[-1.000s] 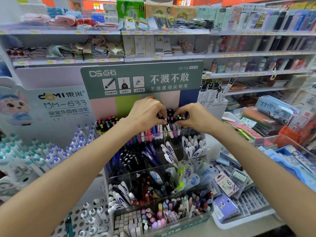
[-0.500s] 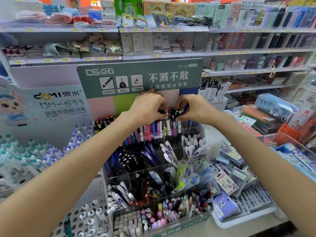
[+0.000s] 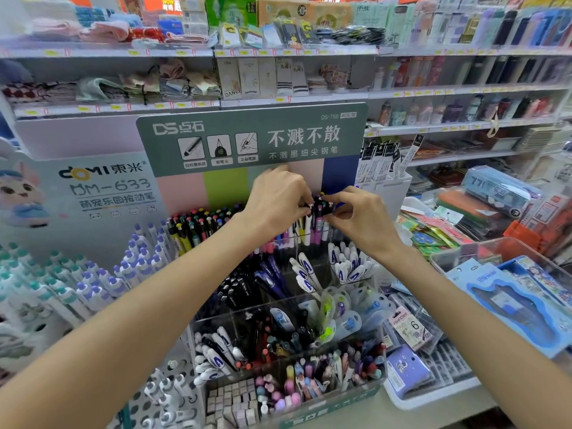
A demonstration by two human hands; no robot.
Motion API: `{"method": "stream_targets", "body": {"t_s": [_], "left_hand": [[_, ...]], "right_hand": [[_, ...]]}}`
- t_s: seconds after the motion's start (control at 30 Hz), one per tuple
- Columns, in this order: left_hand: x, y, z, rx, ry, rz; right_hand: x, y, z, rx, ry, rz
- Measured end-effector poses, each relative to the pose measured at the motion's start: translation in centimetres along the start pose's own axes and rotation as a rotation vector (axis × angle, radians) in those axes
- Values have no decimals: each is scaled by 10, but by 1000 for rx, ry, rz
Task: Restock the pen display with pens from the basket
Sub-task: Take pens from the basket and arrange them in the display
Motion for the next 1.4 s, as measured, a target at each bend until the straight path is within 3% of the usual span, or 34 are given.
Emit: {"method": "stream_targets", "body": {"t_s": [0.1, 0.33, 0.7, 0.9, 1.4], "left_hand": [[2, -2, -3, 16, -14, 25], [3, 4, -6, 52, -57, 7], [-9, 11, -10, 60, -128, -60], [-12, 12, -5, 25, -80, -86], [-17, 3, -5, 108, -89, -72]], "right_hand": [[3, 2, -2, 4, -20, -46], [-5, -5, 10, -194, 217, -116], [-22, 9, 13, -118, 259, -231], [-25, 7, 11, -98, 241, -322], [-40, -38, 16, -179, 277, -209]]}}
Point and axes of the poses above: each hand's wrist, its own x-axis away from the middle knuckle, its own y-axis out of the palm, z = x × y, the point moved 6 cm from there along -x, towards the middle knuckle, and after that the axes turned 13 degrees about z, right-handed, at the moved point
